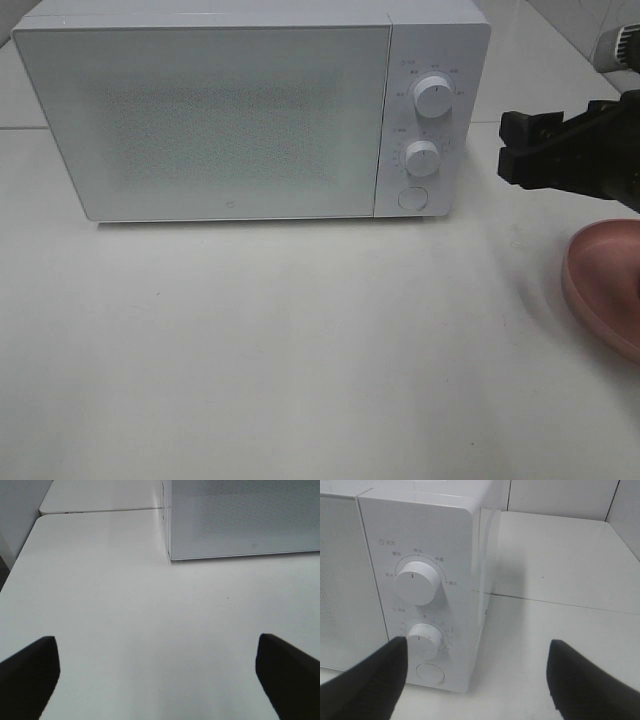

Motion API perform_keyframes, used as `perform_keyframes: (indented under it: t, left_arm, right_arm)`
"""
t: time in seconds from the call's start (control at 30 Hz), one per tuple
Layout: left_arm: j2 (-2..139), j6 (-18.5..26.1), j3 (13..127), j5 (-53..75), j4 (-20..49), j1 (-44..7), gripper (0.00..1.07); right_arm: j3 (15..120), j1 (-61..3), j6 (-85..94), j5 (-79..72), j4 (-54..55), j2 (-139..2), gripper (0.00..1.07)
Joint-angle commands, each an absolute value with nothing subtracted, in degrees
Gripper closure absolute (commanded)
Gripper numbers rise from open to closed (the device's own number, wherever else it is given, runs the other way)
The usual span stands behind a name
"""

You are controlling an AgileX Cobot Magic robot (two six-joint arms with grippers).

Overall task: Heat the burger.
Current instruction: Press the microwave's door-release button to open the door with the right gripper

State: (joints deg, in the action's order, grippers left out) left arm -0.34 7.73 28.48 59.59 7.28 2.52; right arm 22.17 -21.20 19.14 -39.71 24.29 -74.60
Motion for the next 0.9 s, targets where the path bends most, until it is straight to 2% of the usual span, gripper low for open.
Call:
perform_keyframes:
  t: [0.03, 0.07, 0.17, 0.37, 0.53, 0.9]
  left_arm:
    - [-1.49, 7.68, 28.36, 59.36, 7.62, 2.18, 0.07]
    - [-1.49, 7.68, 28.36, 59.36, 7.62, 2.18, 0.07]
    - [-1.49, 7.68, 28.36, 59.36, 7.62, 2.18, 0.07]
    - [-1.49, 7.68, 28.36, 59.36, 7.62, 2.18, 0.07]
    - [-1.49, 7.68, 28.36, 59.36, 7.62, 2.18, 0.07]
    - [-1.49, 7.68, 28.36, 59.36, 7.62, 2.18, 0.07]
  right_arm:
    - [21.43, -24.69, 22.29, -43.66, 29.34, -74.48, 0.33]
    - [21.43, -24.69, 22.29, -43.66, 29.34, -74.48, 0.33]
    - [18.51, -30.42, 24.41, -51.45, 35.41, -74.48, 0.33]
    - [17.48, -36.73, 28.65, -55.12, 42.69, -74.83, 0.33]
    - [17.48, -42.97, 30.6, -60.16, 48.59, -79.81, 0.33]
    - [17.53, -48.47, 28.02, -62.91, 52.25, -88.06, 0.33]
